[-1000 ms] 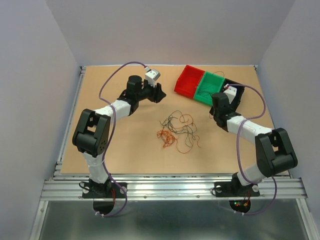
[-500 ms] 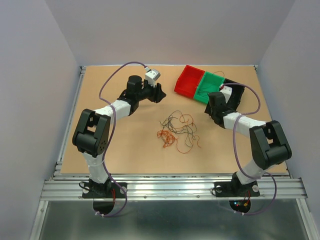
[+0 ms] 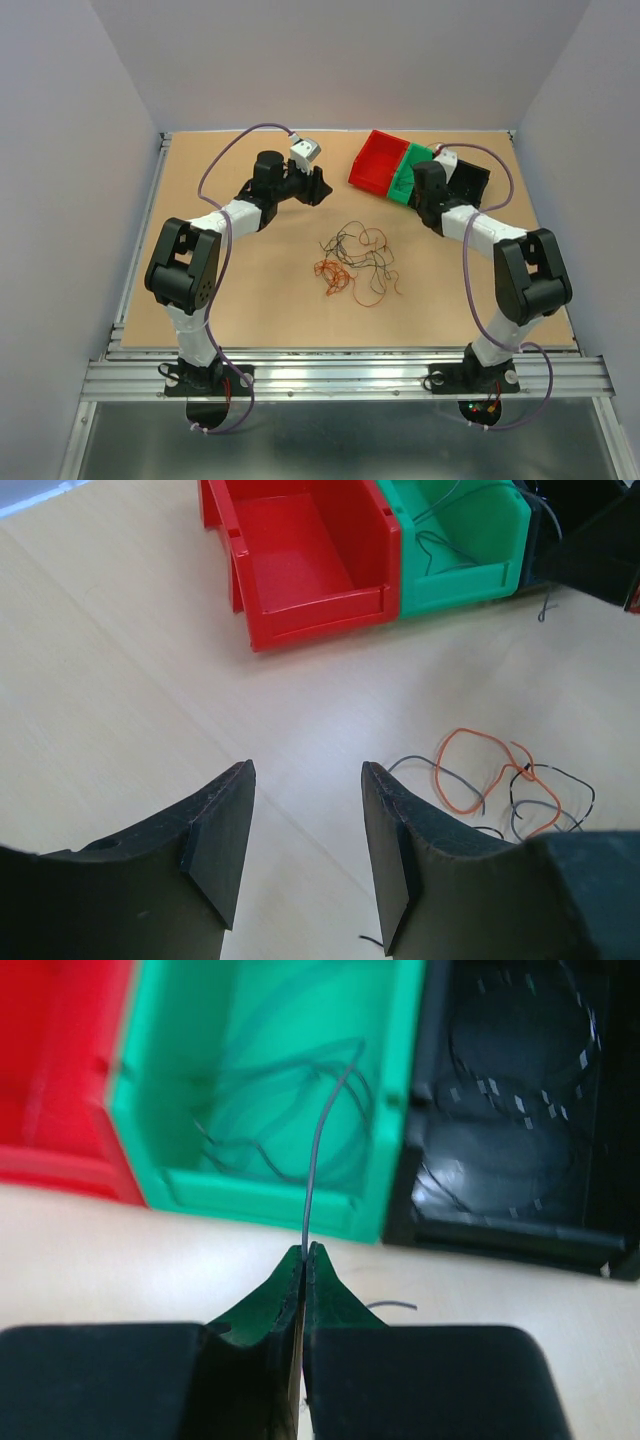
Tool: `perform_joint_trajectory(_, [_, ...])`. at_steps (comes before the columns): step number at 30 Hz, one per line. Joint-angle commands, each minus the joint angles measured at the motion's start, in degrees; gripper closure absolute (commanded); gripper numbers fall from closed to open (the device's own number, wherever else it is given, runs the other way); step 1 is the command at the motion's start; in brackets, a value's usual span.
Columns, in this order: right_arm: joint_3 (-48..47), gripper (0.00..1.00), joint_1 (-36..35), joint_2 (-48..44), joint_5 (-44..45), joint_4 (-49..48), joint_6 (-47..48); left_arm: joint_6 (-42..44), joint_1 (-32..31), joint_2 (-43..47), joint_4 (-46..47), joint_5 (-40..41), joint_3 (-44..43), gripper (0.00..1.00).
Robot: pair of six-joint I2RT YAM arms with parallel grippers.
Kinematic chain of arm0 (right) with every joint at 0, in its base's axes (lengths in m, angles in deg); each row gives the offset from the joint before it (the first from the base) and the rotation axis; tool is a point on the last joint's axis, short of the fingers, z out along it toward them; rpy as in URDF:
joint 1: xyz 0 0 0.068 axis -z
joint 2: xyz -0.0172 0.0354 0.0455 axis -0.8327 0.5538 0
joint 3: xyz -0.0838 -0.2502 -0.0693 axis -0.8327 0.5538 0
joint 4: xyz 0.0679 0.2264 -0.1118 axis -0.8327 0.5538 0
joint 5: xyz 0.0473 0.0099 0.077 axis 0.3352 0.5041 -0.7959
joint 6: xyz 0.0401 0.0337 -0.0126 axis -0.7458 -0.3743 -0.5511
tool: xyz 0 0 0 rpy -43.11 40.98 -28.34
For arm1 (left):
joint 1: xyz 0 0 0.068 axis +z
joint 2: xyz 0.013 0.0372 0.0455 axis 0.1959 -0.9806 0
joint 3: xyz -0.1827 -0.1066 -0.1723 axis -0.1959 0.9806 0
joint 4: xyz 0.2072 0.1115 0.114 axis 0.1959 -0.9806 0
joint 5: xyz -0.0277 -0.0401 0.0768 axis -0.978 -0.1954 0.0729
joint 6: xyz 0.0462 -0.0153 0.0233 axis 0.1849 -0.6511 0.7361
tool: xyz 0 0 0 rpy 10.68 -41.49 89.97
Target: Untangle the cables
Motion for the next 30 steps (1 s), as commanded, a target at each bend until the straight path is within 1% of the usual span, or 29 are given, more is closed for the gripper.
perform_joint_trajectory(1, [-11.7, 1.0, 0.4, 3.4, -1.7, 0.8, 2.2, 0.9, -0.3, 2.2, 1.2, -0.6, -1.5, 0.42])
perform_joint_trajectory(3, [-14.8, 0.99, 0.9, 6.7, -2.9, 2.1, 2.5, 1.1, -0.3, 2.4, 1.3, -0.5, -1.5, 0.42])
perform_joint_trajectory(4, [-17.9, 0.99, 1.2, 7.8, -3.8, 2.1, 2.4, 1.2, -0.3, 2.5, 1.3, -0.4, -1.4, 0.42])
perform_joint_trajectory(9, [-25.6, 0.99, 2.6, 14.6, -5.1, 5.1, 3.1, 1.4, -0.3, 2.7, 1.3, -0.2, -1.3, 0.42])
perform_joint_trajectory(16, [-30.1, 0.99, 6.8, 21.6, -7.0, 5.1, 1.8, 1.5, -0.4, 1.9, 1.1, -0.5, -1.7, 0.42])
perform_joint_trajectory(21, [-31.9, 0.99, 7.1, 26.0, -8.3, 5.1, 1.6, 2.0, -0.7, 1.6, 0.8, -0.1, -2.0, 0.42])
perform_joint_trajectory(22, [-31.4, 0.97, 7.1, 26.4, -8.6, 5.1, 1.6, 2.1, -0.7, 1.6, 0.7, 0.0, -2.0, 0.42])
perform_joint_trajectory(23, [-30.9, 0.9, 7.1, 26.1, -8.7, 5.0, 1.5, 2.2, -0.8, 1.8, 0.6, 0.2, -2.0, 0.42])
perform_joint_trajectory(24, [-30.3, 0.82, 7.1, 25.4, -8.4, 4.5, 1.4, 2.3, -0.8, 1.9, 0.6, 0.5, -2.0, 0.42])
perform_joint_trajectory(25, [-29.5, 0.67, 7.1, 24.4, -8.1, 4.3, 1.5, 2.4, -0.9, 2.0, 0.4, 0.6, -1.9, 0.42])
perform_joint_trajectory(28, [-26.5, 0.5, 7.1, 19.3, -6.6, 3.2, 1.6, 2.8, -1.1, 2.4, 0.2, 1.2, -1.9, 0.42])
perform_joint_trajectory(30, [-25.2, 0.43, 7.1, 15.3, -5.7, 3.0, 1.4, 2.9, -1.1, 2.8, 0.1, 1.4, -1.8, 0.42])
